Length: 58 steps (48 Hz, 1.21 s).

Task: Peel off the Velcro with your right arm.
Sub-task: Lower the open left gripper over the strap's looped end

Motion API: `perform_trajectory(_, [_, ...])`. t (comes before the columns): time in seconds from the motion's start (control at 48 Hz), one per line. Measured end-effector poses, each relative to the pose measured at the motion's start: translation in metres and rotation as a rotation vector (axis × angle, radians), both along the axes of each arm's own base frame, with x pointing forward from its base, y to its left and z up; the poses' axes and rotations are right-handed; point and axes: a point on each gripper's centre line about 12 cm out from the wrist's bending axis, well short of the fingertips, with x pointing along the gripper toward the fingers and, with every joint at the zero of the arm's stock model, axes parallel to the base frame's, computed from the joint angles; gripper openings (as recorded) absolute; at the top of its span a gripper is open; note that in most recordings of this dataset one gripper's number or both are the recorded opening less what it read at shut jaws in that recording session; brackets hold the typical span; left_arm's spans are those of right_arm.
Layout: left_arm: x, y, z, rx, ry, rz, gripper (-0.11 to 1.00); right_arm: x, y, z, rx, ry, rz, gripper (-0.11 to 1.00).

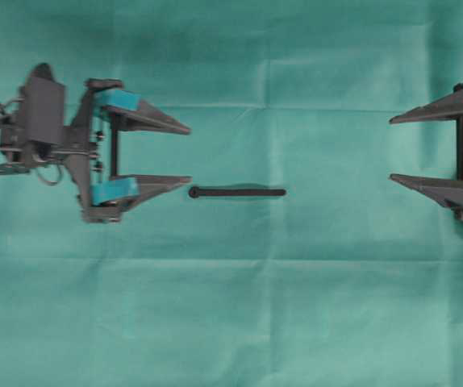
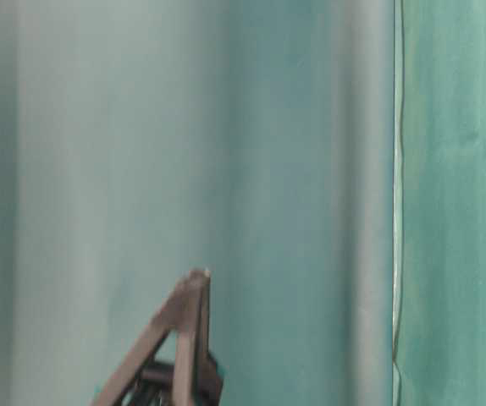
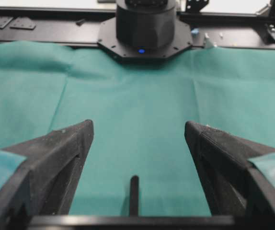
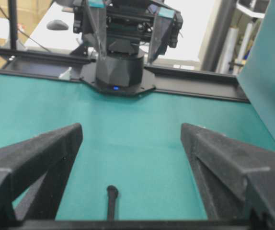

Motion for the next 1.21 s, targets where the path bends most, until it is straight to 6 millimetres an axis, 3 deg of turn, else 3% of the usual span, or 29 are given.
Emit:
perform_trajectory(0.25, [0.027, 0.0, -0.007, 0.001, 0.023, 0.0, 0.88, 0.0, 0.001, 0.001, 0.004, -0.014, 0.007, 0.76])
perform_trajectory(0.521, [0.036, 0.001, -0.011, 0.0, 0.044, 0.001, 0.88, -0.001, 0.002, -0.001, 0.029, -0.012, 0.016, 0.76])
perform_trajectory(1.209, [0.052, 0.004, -0.034, -0.011, 0.547, 0.005, 0.87, -0.005, 0.004, -0.005, 0.003, -0.058, 0.028, 0.76])
